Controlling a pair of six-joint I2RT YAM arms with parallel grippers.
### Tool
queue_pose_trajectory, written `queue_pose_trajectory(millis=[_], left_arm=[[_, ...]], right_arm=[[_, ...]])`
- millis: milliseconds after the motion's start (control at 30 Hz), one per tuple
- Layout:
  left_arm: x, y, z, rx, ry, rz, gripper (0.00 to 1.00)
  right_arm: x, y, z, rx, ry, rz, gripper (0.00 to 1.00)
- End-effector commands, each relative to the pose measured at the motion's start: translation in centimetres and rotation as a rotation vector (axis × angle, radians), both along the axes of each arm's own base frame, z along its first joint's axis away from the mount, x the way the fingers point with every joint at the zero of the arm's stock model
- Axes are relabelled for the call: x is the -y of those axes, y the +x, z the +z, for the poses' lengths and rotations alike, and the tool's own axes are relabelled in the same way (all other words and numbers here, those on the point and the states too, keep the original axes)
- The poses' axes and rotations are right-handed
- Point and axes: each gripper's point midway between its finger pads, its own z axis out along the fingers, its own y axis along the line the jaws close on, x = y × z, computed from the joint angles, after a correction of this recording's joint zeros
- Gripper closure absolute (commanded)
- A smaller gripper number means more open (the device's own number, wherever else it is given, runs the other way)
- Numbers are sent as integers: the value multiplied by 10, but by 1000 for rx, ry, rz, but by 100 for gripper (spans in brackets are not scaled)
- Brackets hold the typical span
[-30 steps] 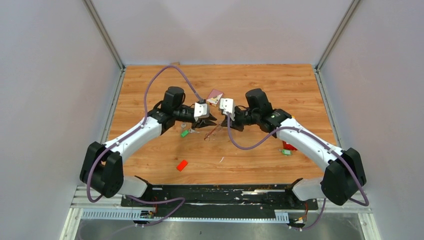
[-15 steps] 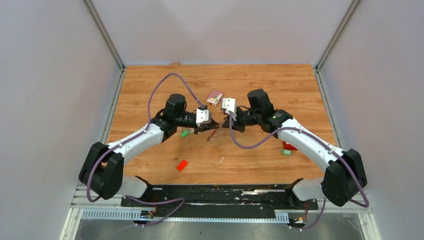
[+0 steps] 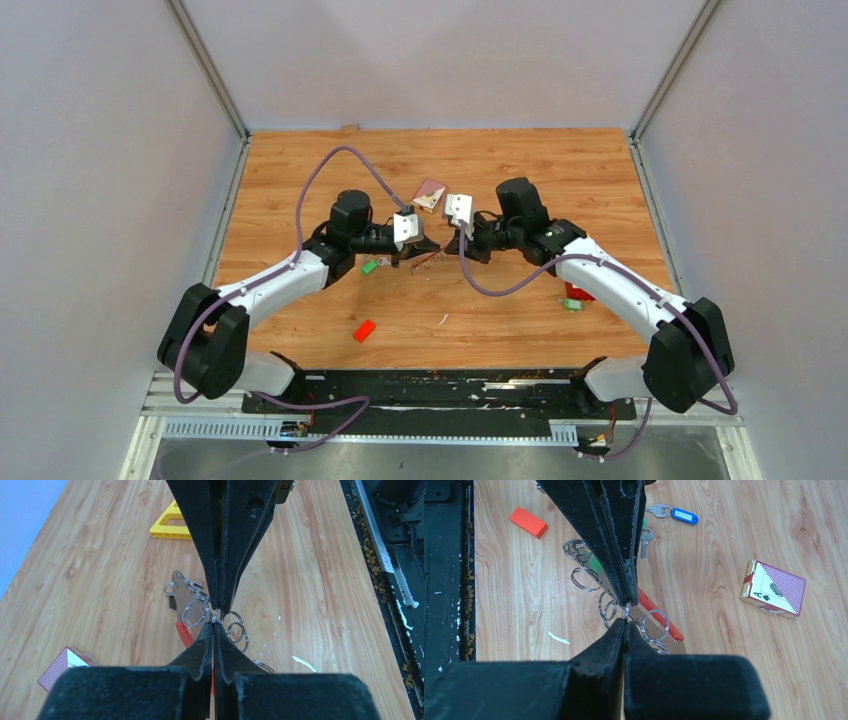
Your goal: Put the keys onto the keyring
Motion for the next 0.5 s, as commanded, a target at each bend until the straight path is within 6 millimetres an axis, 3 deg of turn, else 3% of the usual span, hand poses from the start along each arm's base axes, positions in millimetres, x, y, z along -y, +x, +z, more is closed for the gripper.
queue_pose_trajectory(millis=[0,233,333,467], left_arm=[[5,-4,22,46,-54,-20,100],[-11,-6,27,30,122,71,100],[-19,-10,28,11,218,110,100],[-20,-16,38,-5,218,121,100]], right_arm=[[-7,-1,19,48,68,33,99],[2,7,32,86,62,-21,62],[0,4,41,86,85,-6,58],[-5,-3,47,70,120,31,60]])
